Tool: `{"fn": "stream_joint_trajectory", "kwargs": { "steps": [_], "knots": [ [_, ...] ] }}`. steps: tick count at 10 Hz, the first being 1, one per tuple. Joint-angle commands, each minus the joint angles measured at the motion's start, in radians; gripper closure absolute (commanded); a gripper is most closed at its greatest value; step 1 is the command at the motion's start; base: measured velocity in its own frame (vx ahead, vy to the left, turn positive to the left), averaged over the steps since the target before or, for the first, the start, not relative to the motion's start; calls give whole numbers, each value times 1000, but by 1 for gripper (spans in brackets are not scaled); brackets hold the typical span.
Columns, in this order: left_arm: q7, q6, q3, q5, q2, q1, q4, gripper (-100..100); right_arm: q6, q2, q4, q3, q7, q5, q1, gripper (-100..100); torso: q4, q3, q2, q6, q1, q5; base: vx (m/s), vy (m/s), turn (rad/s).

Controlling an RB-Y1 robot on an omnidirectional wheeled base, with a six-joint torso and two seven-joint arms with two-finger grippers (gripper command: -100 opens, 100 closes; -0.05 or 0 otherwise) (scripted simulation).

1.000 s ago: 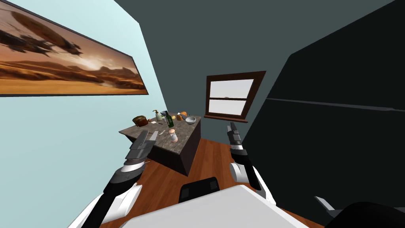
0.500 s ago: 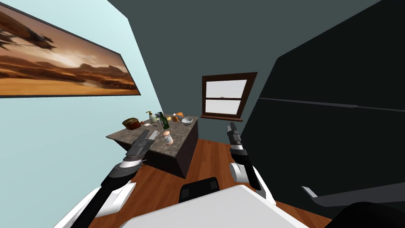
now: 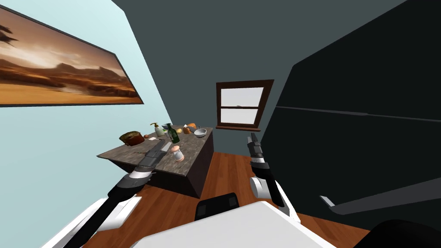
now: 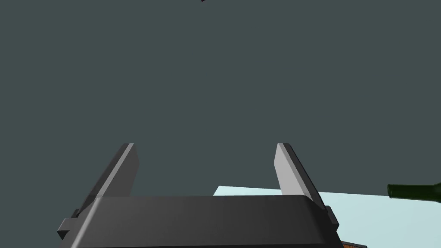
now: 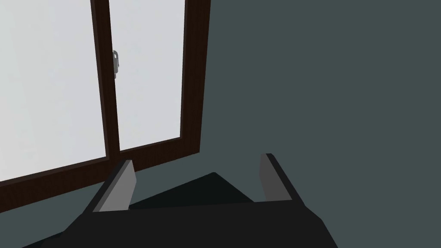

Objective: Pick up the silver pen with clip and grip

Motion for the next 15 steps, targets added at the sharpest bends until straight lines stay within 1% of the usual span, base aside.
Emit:
{"fn": "stream_joint_trajectory", "kwargs": {
  "steps": [1,2,3,4,5,6,7,8,9,10,11,12,13,14,15],
  "knots": [
    [5,0,1,0,43,-9,21,-100,0,0,0,0,0,0,0,0,0,0,0,0,0,0,37,1,-91],
    [14,4,-1,-2,78,-21,57,-100,0,0,0,0,0,0,0,0,0,0,0,0,0,0,47,-2,-152],
    [14,4,-1,-2,104,-21,57,-100,0,0,0,0,0,0,0,0,0,0,0,0,0,0,42,4,-77],
    [22,8,-6,-5,136,-33,94,-100,0,0,0,0,0,0,0,0,0,0,0,-1,0,0,43,-4,-167],
    [22,8,-6,-5,167,-33,94,-100,0,0,0,0,0,0,0,0,0,0,0,0,0,0,33,-1,-69],
    [32,14,-14,-9,199,-44,131,-100,0,0,0,0,0,0,0,0,0,0,1,-1,0,0,36,-5,-128],
    [32,14,-14,-9,231,-44,131,-100,0,0,0,0,0,0,0,0,0,0,0,0,0,0,35,2,-82],
    [41,20,-26,-14,261,-53,169,-100,0,0,0,0,0,0,0,0,0,0,1,-1,0,0,48,3,-148],
    [41,20,-26,-14,294,-53,169,-100,0,0,0,0,0,0,0,0,0,0,0,0,0,0,39,6,-73],
    [51,27,-42,-20,325,-59,208,-100,0,0,0,0,0,0,0,0,0,0,0,-1,0,0,46,7,-141],
    [51,27,-42,-20,357,-59,208,-100,0,0,0,0,0,0,0,0,0,0,0,0,0,0,42,10,-93],
    [62,35,-62,-28,389,-64,248,-100,0,0,0,0,0,0,0,0,0,0,0,-1,0,0,49,12,-138],
    [62,35,-62,-28,420,-64,248,-100,0,0,0,0,0,0,0,0,0,0,0,0,1,0,43,12,-99],
    [72,44,-86,-38,450,-65,287,-100,0,0,0,0,0,0,0,0,0,0,0,-1,0,0,58,14,-154],
    [72,44,-86,-38,479,-65,287,-100,0,0,0,0,0,0,0,0,0,-1,-1,0,1,0,48,20,-86]
  ]
}}
